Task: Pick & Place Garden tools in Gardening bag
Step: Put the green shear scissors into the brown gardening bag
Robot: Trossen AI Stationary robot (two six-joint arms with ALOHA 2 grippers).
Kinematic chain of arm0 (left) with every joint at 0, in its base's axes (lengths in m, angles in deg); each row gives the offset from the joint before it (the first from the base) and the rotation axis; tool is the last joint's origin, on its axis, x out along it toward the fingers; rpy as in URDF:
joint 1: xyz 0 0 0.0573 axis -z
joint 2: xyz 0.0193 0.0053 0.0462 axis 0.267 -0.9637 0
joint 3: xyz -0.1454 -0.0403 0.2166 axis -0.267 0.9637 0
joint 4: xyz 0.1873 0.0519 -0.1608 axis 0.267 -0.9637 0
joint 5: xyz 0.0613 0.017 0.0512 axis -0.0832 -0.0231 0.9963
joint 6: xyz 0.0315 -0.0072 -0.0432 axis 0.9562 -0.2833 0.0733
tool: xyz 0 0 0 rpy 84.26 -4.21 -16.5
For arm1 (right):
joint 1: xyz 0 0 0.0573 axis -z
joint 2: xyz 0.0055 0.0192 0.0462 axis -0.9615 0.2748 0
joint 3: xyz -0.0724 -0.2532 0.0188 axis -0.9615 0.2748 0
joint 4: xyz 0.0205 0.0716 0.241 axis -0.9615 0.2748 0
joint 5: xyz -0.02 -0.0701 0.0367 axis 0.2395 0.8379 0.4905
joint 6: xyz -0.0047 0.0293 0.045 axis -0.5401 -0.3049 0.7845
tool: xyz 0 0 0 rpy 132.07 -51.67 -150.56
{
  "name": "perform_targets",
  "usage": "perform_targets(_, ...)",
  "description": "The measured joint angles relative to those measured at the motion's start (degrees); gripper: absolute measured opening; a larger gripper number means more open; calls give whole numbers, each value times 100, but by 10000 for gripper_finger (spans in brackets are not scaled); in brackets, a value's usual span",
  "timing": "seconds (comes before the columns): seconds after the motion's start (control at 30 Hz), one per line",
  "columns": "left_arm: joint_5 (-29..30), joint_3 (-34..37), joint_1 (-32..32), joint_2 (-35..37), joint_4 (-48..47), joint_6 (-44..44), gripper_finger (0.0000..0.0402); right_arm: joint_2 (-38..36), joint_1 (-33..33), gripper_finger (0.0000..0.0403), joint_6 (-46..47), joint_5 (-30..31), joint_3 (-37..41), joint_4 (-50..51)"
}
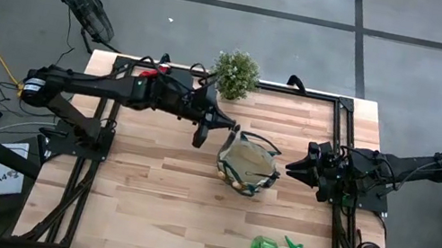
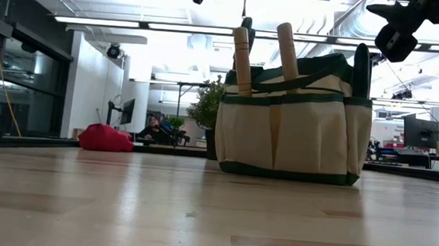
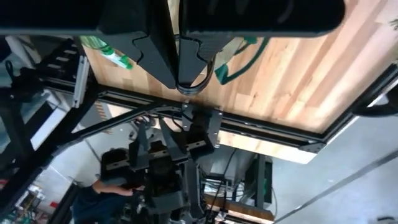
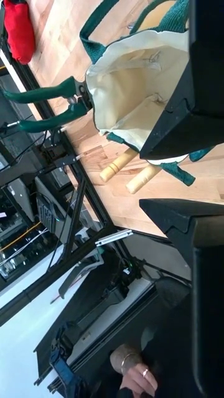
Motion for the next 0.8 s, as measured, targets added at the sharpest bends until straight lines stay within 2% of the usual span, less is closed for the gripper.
perform_targets(0.43,-234,64,-108,17,-84,-163,0,-1,0,103,0,0,0,1)
perform_targets(0.8,-654,300,-177,24,-106,-309,0,-1,1,103,1,0,0,0)
